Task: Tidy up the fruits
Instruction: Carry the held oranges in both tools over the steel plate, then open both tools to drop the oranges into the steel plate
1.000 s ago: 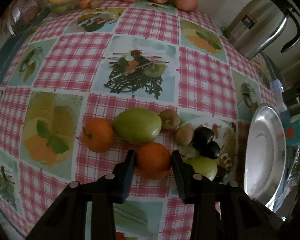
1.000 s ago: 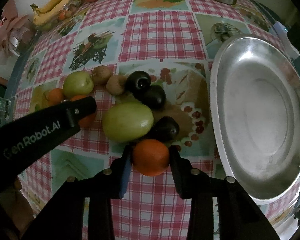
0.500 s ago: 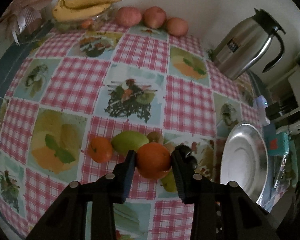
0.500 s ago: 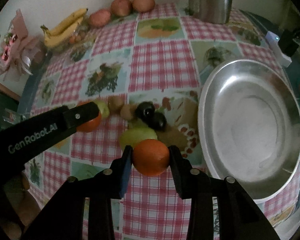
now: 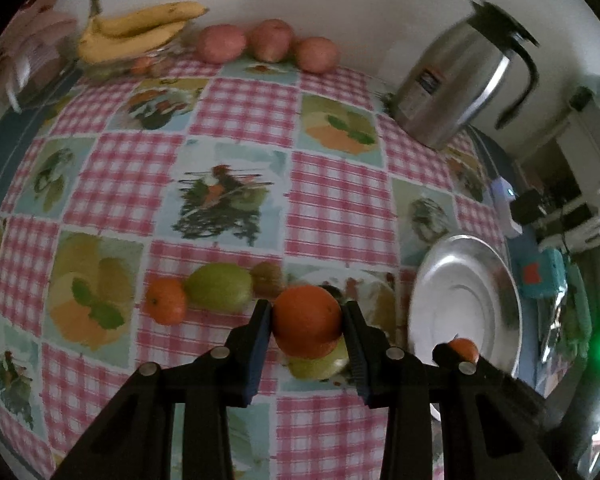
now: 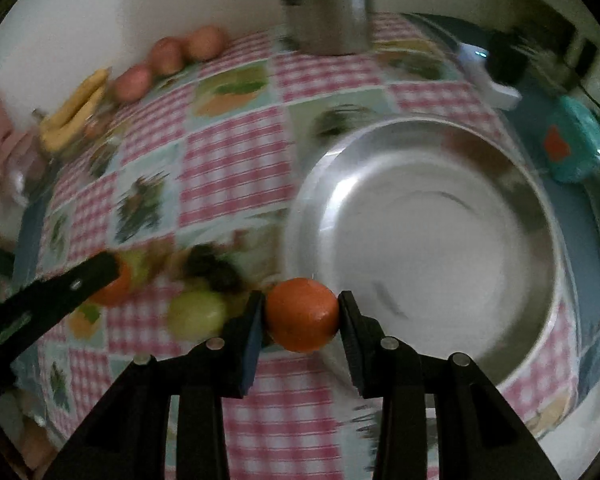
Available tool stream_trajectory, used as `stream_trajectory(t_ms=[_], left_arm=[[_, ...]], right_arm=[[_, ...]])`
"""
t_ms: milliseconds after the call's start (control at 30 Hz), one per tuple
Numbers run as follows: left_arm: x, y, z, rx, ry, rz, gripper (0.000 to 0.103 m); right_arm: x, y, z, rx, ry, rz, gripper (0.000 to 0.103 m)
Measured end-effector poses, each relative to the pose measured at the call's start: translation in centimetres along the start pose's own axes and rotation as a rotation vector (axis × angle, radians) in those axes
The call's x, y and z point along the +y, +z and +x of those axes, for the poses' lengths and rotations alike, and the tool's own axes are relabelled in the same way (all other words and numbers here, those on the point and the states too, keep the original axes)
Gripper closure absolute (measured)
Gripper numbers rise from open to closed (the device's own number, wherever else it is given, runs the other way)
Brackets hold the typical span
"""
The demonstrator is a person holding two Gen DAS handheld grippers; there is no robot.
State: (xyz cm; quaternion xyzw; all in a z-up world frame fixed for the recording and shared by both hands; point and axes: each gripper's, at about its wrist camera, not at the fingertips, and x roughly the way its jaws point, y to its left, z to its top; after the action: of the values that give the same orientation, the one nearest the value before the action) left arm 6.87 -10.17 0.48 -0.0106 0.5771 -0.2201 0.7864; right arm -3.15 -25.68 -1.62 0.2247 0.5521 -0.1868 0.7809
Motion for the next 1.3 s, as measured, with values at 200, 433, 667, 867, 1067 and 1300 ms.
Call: stream_trajectory(t_ms=[200,433,667,867,1067,1300], left_arm=[[-4.2,-1.1,0.7,0.016,-0.03,0.096,0.064],[-9.1,-2.9,1.9,0.03,-0.101,0.203,0.064],[-11.9,-4.7,3.7,0.064,-0.119,0.291,0.064],[-12.4,-5.3,4.2,0.081,-0.101,0.318,0.064],[-12.3,-5.3,4.6,0.092,-0.091,0.319,0.062],[-12.2,-5.2,4.6,0.093,-0.092,0.316,0.058]], right_arm=[[-4.9,0.2,0.1,0.006,-0.045,0.138,0.065],[-8.8,0.2,-0.3,-0.007,-0.066,0.243,0.065],[-11.3,-0.5,0.0,0.007,-0.066,0.322,0.065],[-11.4,-0.4,0.8,0.038,-0.079,0.339,0.064],[-11.5,-0.6,1.0,0.05,-0.082,0.339,0.064],[-11.5,-0.5,1.2,0.048,-0.081,0.345,0.064]])
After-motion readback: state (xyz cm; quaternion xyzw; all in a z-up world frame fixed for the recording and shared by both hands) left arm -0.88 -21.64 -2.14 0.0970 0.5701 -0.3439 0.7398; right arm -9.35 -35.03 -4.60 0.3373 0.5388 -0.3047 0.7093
